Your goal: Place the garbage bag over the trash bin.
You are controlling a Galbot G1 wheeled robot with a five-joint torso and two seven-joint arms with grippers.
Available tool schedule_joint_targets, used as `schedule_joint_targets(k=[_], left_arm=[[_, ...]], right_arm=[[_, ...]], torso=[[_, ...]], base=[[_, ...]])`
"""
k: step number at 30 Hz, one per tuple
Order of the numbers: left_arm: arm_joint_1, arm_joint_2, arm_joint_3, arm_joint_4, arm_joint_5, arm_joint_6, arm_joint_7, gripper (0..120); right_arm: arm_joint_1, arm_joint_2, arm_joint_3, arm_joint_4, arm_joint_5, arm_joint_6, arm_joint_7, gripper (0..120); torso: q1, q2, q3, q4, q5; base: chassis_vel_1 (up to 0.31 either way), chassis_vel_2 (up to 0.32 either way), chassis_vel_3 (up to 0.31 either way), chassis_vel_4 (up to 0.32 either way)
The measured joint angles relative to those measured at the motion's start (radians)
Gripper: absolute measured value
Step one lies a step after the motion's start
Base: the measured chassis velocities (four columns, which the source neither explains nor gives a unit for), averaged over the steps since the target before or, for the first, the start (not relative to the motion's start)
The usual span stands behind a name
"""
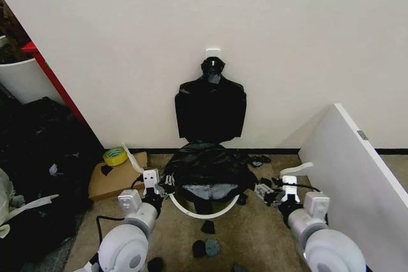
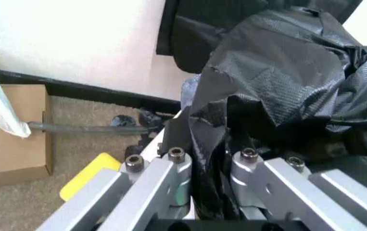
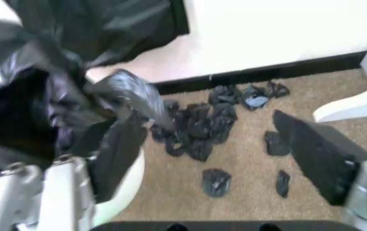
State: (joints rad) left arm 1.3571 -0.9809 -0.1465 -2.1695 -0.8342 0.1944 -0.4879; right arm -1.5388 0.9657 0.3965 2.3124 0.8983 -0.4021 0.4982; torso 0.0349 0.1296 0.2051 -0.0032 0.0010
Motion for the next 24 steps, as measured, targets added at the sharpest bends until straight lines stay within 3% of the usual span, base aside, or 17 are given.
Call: schedule_joint_targets(k=[4,10,13,16,19,22,24], left_arm=[[-0.003,0.003,-0.002,0.005,-0.001,0.003,-0.002,5],[-0.006,0.004,-0.003,-0.001,-0.012,0.007,-0.005,5],[-0.005,0.005,-0.004,-0.011,-0.019,0.008,-0.005,5],[-0.002,0.005,-0.006,-0.019,-0.02,0.012,-0.005,5],[-0.002,0.005,-0.007,-0.02,-0.02,0.02,-0.008,5],[-0.003,0.005,-0.007,-0.02,-0.019,0.025,-0.012,5],[-0.005,0.005,-0.007,-0.02,-0.019,0.034,-0.02,5]], right_arm=[[-0.036,0.002,0.071,0.032,0.126,-0.017,-0.047,98],[-0.097,0.003,0.124,0.041,0.209,-0.139,-0.098,100],[-0.122,0.001,0.126,0.017,0.169,-0.135,-0.18,100],[-0.155,-0.006,0.116,-0.005,0.018,0.021,-0.345,100],[-0.162,-0.009,0.102,-0.007,-0.101,0.139,-0.422,100],[-0.165,-0.011,0.097,-0.005,-0.15,0.185,-0.453,100],[-0.188,-0.024,0.084,0.006,-0.277,0.294,-0.532,100]], torso=[[0.0,0.0,0.0,0.0,-0.0003],[0.0,0.0,0.0,0.0,-0.0003],[0.0,0.0,0.0,0.0,0.0001],[0.0,0.0,0.0,-0.0001,-0.0003],[0.0,0.0,0.0,0.0001,-0.0002],[0.0,0.0,0.0,0.0001,-0.0002],[0.0,0.0,0.0,0.0002,-0.0003]], base=[[0.0,0.0,0.0,0.0],[0.0,0.0,0.0,0.0],[0.0,0.0,0.0,0.0],[0.0,0.0,0.0,0.0],[0.0,0.0,0.0,0.0],[0.0,0.0,0.0,0.0],[0.0,0.0,0.0,0.0]])
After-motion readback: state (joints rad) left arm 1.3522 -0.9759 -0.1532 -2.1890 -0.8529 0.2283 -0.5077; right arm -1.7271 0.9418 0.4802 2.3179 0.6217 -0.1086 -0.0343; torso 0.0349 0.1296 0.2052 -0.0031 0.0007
